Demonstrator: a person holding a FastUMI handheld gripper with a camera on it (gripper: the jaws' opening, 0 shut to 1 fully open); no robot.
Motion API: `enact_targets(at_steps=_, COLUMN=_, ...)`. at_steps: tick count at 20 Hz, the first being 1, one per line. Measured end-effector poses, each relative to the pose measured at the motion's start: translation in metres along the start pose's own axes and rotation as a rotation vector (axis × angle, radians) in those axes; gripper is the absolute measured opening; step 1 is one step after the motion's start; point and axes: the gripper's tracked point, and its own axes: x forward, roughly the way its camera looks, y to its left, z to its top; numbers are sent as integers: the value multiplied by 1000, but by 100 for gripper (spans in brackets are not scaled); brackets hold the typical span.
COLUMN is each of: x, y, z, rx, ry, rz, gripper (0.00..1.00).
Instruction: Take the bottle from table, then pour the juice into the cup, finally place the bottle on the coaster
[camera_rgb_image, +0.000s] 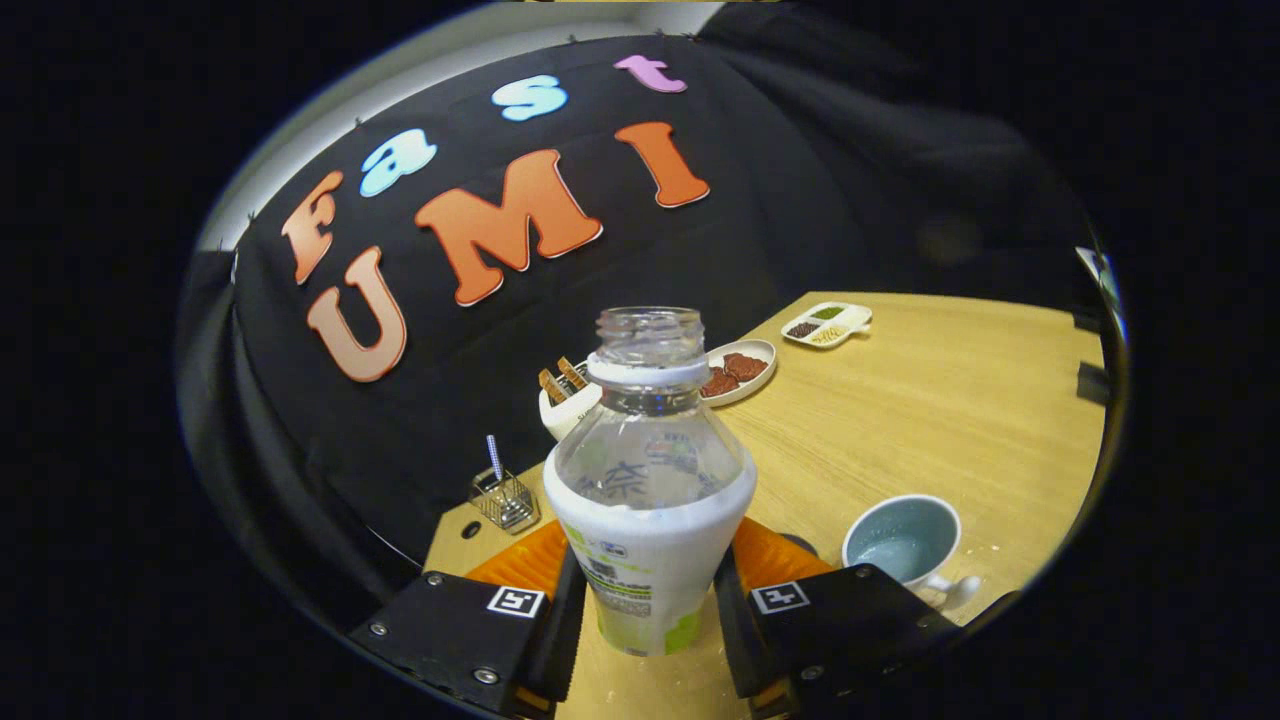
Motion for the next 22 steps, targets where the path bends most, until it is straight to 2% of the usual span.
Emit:
enact_targets(at_steps=5, x=24, y=-3, z=3, rx=-339, ry=-61, rz=-59, gripper=61)
enact_targets(at_steps=7, x=36, y=-8, z=4, rx=-415, ry=-69, rz=-93, gripper=61)
enact_targets(at_steps=12, x=56, y=-25, z=-3, rx=-437, ry=-53, rz=-143, gripper=61)
enact_targets(at_steps=22, x=68, y=-35, z=-15, rx=-356, ry=-55, rz=-137, gripper=64)
